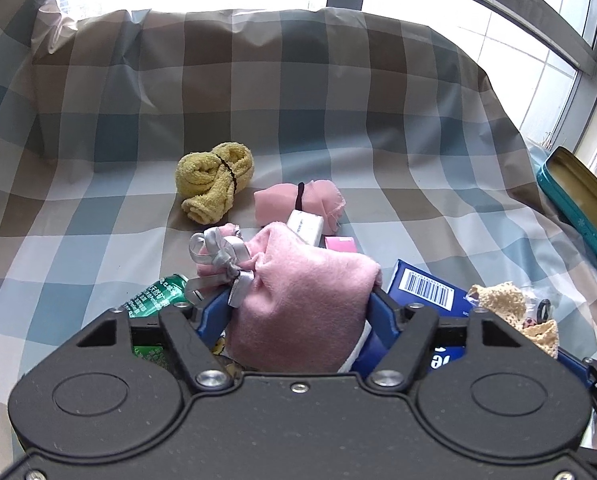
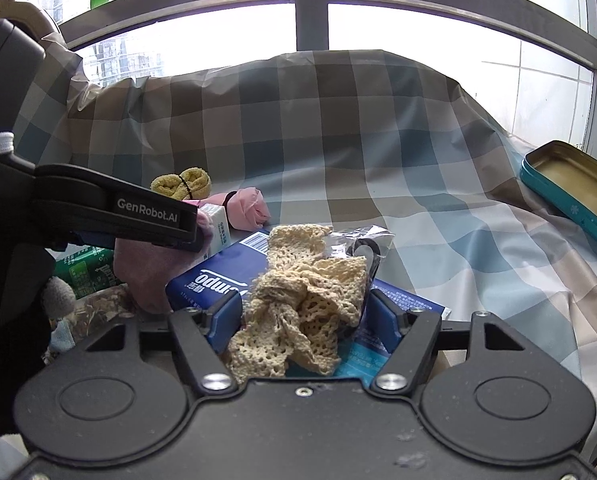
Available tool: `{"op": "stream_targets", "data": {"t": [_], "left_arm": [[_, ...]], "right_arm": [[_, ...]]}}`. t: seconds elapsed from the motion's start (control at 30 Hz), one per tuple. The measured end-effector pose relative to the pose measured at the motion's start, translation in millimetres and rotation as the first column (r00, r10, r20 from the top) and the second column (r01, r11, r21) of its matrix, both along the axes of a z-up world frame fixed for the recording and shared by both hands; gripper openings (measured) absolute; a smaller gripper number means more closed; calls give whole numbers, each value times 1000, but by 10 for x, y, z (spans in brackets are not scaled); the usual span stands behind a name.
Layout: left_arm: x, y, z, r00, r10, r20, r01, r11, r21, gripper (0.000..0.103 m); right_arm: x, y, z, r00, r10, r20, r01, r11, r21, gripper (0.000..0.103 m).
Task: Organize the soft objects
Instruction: 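Close the left tool on the pink drawstring pouch while the right tool holds the lace, then carry the pink pouch and lace cloth over the basket with both tools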
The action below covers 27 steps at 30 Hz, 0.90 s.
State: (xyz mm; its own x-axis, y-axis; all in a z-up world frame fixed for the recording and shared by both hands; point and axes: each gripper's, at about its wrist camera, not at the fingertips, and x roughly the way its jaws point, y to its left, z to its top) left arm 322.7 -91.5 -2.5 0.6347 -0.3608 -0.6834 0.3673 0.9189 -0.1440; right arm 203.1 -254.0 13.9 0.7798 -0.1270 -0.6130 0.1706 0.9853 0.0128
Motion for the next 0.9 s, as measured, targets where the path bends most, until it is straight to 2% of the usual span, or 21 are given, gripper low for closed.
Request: {"op": "stream_targets", "data": {"t": [0.17, 0.4, 0.6, 0.73, 0.9], "left_arm": [[-168, 111, 129, 1000, 12, 11, -12, 1000, -23, 66], [-532, 355, 372, 999, 35, 0, -34, 996, -87, 66], [-934, 531, 482, 998, 61, -24, -62, 996, -59, 66], [-1222, 672, 506, 996, 73, -56, -77, 995, -69, 66], [-1624, 776, 529, 994, 96, -53, -99, 994, -38, 66]], "right_arm": [[-8, 29, 6, 1000, -1, 0, 1, 1000, -13, 62], [-109, -23, 102, 1000, 4, -17, -4, 999, 46, 57], [-376, -8, 283, 1000, 16, 1, -16, 998, 67, 57], [-638, -14, 419, 1000, 24, 16, -25, 997, 79, 57], [-1014, -39, 561, 999, 34, 29, -36, 994, 104, 57]]}}
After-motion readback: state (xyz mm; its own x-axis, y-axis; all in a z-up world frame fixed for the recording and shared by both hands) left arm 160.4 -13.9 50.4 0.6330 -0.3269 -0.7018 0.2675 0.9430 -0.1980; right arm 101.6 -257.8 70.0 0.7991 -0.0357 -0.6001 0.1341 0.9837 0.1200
